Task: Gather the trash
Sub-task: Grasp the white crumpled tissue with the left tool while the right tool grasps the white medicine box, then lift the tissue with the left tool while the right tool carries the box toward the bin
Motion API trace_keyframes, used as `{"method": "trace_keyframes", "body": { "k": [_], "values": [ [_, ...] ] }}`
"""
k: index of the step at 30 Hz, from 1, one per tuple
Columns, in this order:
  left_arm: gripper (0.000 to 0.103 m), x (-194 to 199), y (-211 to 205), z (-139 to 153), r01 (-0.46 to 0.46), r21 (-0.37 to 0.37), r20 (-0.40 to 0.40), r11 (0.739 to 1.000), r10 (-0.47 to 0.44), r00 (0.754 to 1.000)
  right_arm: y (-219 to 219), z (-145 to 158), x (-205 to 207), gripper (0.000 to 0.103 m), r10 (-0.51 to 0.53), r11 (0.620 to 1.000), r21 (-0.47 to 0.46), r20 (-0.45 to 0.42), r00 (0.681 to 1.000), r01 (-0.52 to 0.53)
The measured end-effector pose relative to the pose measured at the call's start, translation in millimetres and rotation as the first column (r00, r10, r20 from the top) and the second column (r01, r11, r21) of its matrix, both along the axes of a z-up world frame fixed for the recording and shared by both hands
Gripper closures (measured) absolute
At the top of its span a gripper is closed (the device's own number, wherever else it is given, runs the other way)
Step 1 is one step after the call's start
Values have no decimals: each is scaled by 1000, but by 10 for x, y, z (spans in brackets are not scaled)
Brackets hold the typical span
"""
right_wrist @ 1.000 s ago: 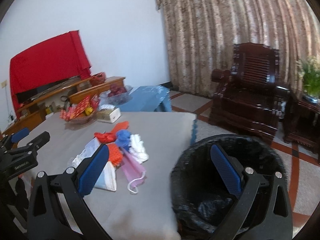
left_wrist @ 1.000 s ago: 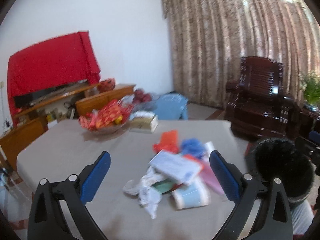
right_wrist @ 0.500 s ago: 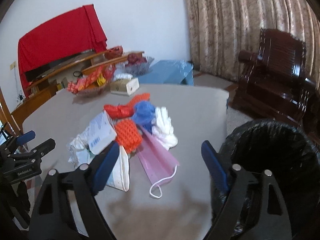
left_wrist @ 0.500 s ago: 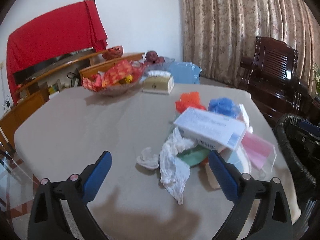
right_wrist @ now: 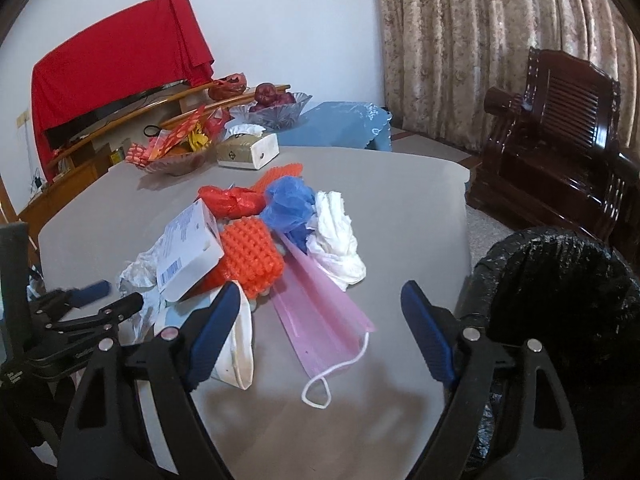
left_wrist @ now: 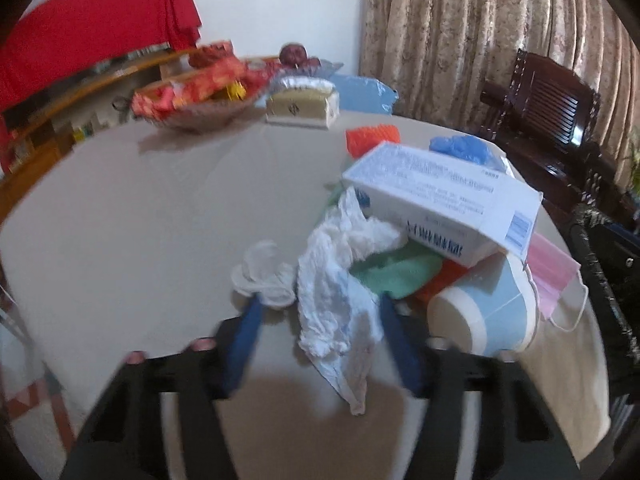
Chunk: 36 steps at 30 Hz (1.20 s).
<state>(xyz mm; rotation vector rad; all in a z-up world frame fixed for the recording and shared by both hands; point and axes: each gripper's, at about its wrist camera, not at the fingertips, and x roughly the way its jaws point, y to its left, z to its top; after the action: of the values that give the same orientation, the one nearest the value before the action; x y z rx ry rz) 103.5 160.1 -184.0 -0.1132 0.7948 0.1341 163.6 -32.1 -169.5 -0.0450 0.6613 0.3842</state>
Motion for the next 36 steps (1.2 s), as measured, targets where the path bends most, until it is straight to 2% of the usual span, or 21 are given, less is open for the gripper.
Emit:
{"method": "trace_keyframes", "body": {
  "k": [1, 2, 4, 5, 11, 16, 22, 29, 30, 31, 32, 36],
  "values": [
    [72, 2, 33, -24, 2, -21, -8, 1000, -2, 1000, 20, 4, 2, 22, 8, 1000, -2, 3, 1000, -8],
    [81, -2, 63, -35, -1, -27, -11, 1000, 0, 1000, 59, 17, 0, 22, 22, 1000, -5, 10, 1000, -21],
    [92, -25, 117, -37, -2, -40, -2, 999, 2, 1000, 136, 41, 8, 22, 48, 999, 0, 17, 999, -48],
    [93, -35, 149, -27, -10, -40, 4, 999, 10, 1000, 177, 48, 14, 22, 59, 998, 2, 18, 998, -59],
    [95, -118, 317, 79, -62, -27, 40, 998, 63, 997, 453, 59, 59, 22, 128, 992, 6, 24, 991, -128],
    [95, -166, 353, 111, -51, -6, 46, 999, 51, 998, 733, 18, 106, 22, 188, 982, -28, 26, 982, -187],
    [95, -164, 359, 63, -41, -28, 32, 999, 42, 999, 904, -114, 189, 27, 214, 975, -64, 6, 977, -213],
    [96, -149, 322, 93, -32, -30, 45, 999, 34, 998, 1097, -165, 198, 27, 259, 959, -128, 20, 966, -255],
    [96, -150, 317, 95, -31, -29, 46, 999, 33, 998, 1105, -178, 207, 28, 263, 957, -131, 16, 965, -259],
    [96, -147, 317, 106, -30, -28, 48, 999, 31, 998, 1113, -188, 227, 40, 274, 954, -128, 2, 962, -271],
    [96, -152, 314, 114, -29, -28, 50, 999, 30, 998, 1111, -193, 240, 46, 285, 951, -119, -11, 958, -284],
    [96, -165, 310, 187, -22, -24, 69, 999, 24, 997, 1036, -137, 231, 51, 297, 952, -69, -22, 955, -298]
  ]
}}
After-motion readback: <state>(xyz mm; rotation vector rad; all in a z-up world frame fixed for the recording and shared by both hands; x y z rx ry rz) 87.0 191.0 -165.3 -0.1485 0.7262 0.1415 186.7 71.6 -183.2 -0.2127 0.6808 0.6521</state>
